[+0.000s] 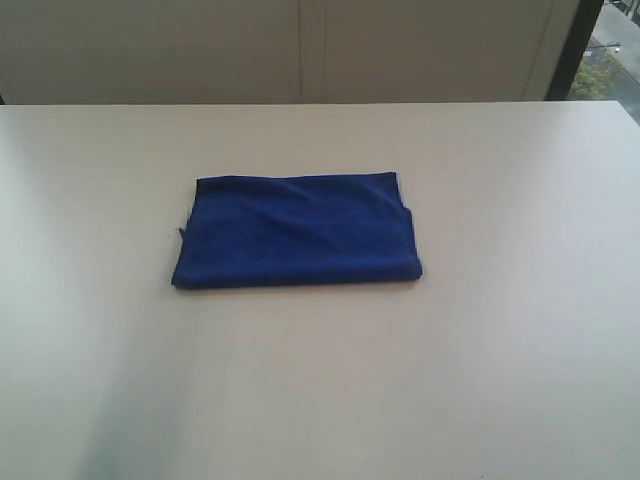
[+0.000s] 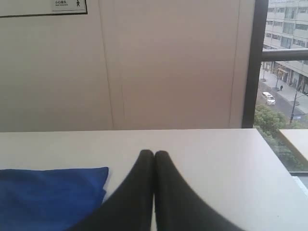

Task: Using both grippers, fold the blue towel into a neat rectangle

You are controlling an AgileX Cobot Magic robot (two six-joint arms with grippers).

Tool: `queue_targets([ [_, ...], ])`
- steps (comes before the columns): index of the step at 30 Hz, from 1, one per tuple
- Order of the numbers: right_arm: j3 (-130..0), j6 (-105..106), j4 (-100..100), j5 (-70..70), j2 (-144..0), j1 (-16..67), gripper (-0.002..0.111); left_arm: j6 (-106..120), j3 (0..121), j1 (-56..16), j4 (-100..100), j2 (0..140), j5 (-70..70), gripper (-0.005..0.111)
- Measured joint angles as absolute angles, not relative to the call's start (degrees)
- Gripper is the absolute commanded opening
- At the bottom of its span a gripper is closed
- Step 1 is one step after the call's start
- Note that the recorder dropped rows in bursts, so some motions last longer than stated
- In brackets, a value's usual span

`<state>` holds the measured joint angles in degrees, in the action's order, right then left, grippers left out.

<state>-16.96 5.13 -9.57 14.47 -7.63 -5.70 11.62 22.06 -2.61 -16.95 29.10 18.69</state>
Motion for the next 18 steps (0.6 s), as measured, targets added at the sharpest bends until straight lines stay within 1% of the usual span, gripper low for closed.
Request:
queue_targets([
  [13, -16.82, 2.89, -5.41, 17.93, -7.63, -5.70, 0.000, 11.62, 22.06, -2.61, -16.95, 29.10, 18.69, 0.000],
  [18, -13.96, -0.60, -2.32, 18.54, -7.49, -5.70, 0.000, 11.62, 22.06, -2.61, -16.95, 29.10, 18.69, 0.000],
])
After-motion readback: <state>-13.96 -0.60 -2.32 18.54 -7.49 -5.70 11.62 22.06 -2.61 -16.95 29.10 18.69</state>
